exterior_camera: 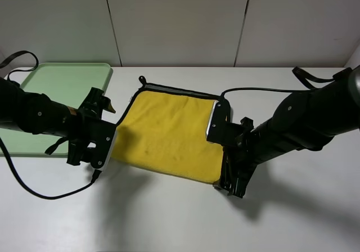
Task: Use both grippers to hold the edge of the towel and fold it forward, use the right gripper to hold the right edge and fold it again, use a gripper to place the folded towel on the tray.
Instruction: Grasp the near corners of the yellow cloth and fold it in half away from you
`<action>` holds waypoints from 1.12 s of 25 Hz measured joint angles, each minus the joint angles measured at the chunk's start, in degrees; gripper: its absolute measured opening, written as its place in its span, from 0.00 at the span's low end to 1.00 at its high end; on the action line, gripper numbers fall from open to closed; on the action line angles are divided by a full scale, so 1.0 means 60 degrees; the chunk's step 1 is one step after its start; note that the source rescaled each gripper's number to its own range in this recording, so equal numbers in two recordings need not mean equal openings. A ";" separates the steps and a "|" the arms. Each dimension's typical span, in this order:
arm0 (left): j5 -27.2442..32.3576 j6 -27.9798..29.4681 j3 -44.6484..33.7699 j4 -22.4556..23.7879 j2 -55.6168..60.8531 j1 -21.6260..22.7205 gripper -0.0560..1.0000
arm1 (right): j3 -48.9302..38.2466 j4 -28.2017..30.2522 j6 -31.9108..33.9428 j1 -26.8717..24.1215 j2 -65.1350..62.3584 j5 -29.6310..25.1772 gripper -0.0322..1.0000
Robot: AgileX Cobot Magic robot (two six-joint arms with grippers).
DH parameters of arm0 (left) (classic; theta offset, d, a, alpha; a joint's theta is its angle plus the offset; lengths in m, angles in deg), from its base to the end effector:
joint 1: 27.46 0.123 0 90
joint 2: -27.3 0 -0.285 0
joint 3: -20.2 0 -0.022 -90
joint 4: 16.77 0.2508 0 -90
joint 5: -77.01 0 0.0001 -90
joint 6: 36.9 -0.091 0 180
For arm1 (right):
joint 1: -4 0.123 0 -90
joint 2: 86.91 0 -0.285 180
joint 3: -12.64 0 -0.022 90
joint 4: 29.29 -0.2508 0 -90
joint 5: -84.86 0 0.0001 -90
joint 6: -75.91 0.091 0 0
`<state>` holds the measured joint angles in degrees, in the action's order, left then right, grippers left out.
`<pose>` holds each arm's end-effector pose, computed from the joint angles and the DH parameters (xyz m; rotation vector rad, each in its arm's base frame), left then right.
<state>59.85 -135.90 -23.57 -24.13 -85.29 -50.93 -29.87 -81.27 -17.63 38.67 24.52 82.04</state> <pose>0.2668 -0.1121 0.0962 2.1187 1.3594 0.5643 0.2212 0.1574 0.0898 -1.6857 2.1290 0.0172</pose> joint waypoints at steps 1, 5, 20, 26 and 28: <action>0.0026 0.0000 0.0000 0.0000 -0.0004 0.0000 0.89 | 0.0000 0.0000 0.0000 0.0000 0.0000 -0.0001 1.00; 0.0194 0.0000 0.0000 0.0000 -0.0034 0.0000 0.78 | 0.0000 0.0000 0.0000 0.0000 0.0000 -0.0011 1.00; 0.0663 0.0000 -0.0105 0.0000 -0.0192 0.0000 0.24 | 0.0000 0.0009 0.0008 0.0000 0.0011 -0.0176 0.83; 0.0701 0.0000 -0.0105 0.0000 -0.0220 0.0000 0.10 | 0.0000 0.0008 0.0008 0.0000 0.0077 -0.0363 0.49; 0.0701 0.0000 -0.0105 0.0000 -0.0220 0.0000 0.09 | 0.0000 -0.0033 0.0008 0.0000 0.0077 -0.0430 0.34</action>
<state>64.06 -135.90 -24.20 -24.13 -86.61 -50.93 -29.87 -81.47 -17.58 38.67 24.98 79.46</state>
